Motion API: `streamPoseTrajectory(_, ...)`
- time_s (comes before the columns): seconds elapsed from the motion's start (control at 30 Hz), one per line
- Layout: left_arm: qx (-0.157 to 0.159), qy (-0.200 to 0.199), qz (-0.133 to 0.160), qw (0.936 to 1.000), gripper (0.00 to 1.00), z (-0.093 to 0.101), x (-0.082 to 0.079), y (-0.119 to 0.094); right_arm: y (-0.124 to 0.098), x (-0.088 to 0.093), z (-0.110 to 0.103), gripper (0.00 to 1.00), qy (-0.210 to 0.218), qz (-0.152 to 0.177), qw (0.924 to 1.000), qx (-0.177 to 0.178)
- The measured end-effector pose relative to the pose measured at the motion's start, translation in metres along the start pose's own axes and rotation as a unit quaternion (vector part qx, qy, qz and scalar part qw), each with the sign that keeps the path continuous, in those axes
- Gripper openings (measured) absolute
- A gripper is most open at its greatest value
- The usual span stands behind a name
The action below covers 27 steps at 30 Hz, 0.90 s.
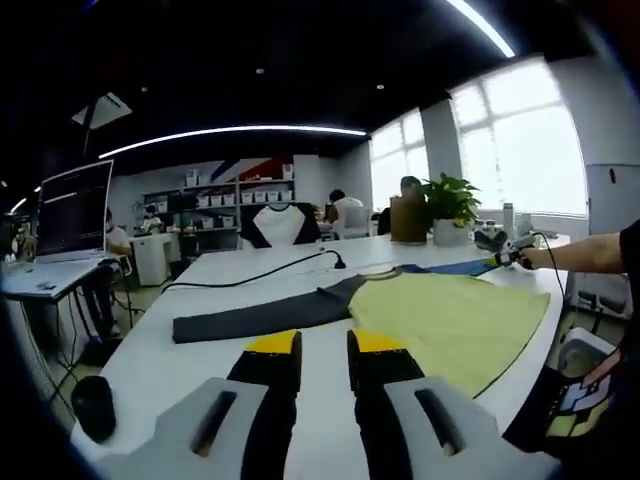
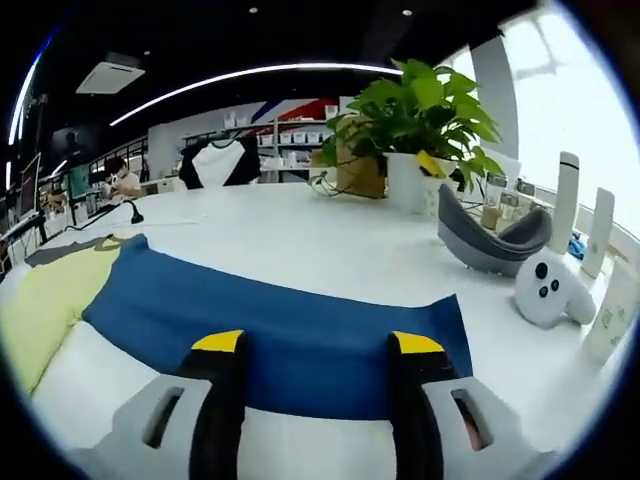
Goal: Fold the garment on the visible template until the final outline fits inside the template.
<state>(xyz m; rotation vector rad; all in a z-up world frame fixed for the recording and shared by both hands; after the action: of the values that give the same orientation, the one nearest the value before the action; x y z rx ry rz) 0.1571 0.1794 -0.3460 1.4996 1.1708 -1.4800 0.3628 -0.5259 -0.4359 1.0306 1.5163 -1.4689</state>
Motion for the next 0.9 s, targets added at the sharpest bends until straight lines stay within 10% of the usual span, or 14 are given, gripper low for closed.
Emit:
streamPoseTrajectory(0.33,0.005,-0.018,0.004,0.9998,0.25,0.002,0.0,0.0,0.001,-0.001,-0.017,0.35,0.003,-0.008,0.9999,0.006)
streamPoseTrajectory(0.5,0.008,-0.019,0.005,0.9998,0.25,0.005,0.0,-0.001,0.001,0.001,-0.023,0.04,0.02,0.007,0.9995,0.024)
streamPoseTrajectory(0.9,-0.004,-0.041,0.0,0.9992,0.39,0.002,-0.002,-0.001,-0.018,-0.002,-0.035,0.0,0.053,-0.003,0.9974,0.047)
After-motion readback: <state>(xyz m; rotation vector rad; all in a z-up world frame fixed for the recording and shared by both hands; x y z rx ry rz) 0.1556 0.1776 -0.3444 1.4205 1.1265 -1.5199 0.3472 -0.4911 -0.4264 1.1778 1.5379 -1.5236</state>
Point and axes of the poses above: the point that each gripper's makers call its tool centre point, and the gripper's own axes: y roughly forward along the fingers, z roughly to its right, x roughly out of its underside, the point moved 6 cm from there along -y, roughly backward along the fingers, and after that the axes turned 3 degrees about y, right-handed, at the moved point
